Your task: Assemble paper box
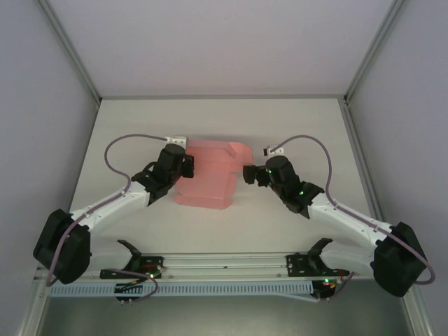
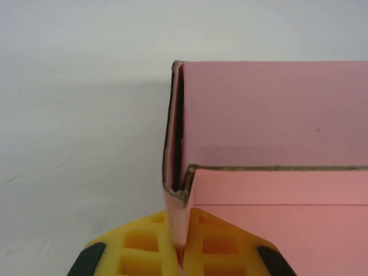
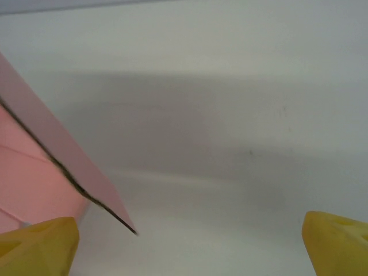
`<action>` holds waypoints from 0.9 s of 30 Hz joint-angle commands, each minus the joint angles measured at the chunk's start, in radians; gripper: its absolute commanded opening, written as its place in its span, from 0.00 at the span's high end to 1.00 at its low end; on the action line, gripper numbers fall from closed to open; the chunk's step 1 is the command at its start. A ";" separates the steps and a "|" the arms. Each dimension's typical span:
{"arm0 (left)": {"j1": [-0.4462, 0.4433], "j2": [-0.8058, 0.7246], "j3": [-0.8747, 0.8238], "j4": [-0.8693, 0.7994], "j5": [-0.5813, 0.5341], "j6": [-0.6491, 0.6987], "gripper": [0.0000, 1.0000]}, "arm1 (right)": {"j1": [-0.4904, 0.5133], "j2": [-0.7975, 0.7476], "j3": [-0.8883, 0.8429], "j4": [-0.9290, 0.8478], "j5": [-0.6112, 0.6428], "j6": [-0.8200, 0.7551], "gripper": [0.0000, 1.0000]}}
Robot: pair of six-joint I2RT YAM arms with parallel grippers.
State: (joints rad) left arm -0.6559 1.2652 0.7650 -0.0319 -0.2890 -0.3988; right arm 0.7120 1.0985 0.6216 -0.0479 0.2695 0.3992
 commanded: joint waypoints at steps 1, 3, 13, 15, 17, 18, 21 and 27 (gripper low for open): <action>0.007 -0.042 -0.016 0.018 -0.023 -0.017 1.00 | 0.006 -0.006 -0.045 0.000 -0.017 0.069 0.00; 0.007 -0.050 -0.018 0.020 -0.016 -0.019 1.00 | 0.005 0.028 -0.035 0.003 -0.029 0.067 0.00; 0.007 -0.082 -0.046 0.024 0.003 0.002 1.00 | 0.006 0.194 0.106 0.070 0.059 0.030 0.00; 0.007 -0.080 -0.047 0.024 0.004 0.005 1.00 | 0.014 0.207 0.129 0.074 0.054 0.011 0.00; 0.006 -0.077 -0.049 0.026 0.009 0.008 1.00 | 0.022 0.217 0.148 0.074 0.047 -0.007 0.00; 0.007 -0.076 -0.051 0.032 0.017 0.014 1.00 | 0.027 0.225 0.161 0.064 0.050 -0.012 0.00; 0.006 -0.075 -0.056 0.046 0.025 0.011 1.00 | 0.039 0.255 0.187 0.052 0.049 -0.031 0.00; 0.007 -0.060 -0.049 0.057 0.053 -0.016 1.00 | 0.077 0.342 0.236 0.077 0.021 -0.022 0.00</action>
State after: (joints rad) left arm -0.6537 1.2030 0.7185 -0.0151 -0.2729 -0.3981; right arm 0.7658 1.4097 0.8196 -0.0013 0.2909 0.3931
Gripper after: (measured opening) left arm 0.043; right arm 0.998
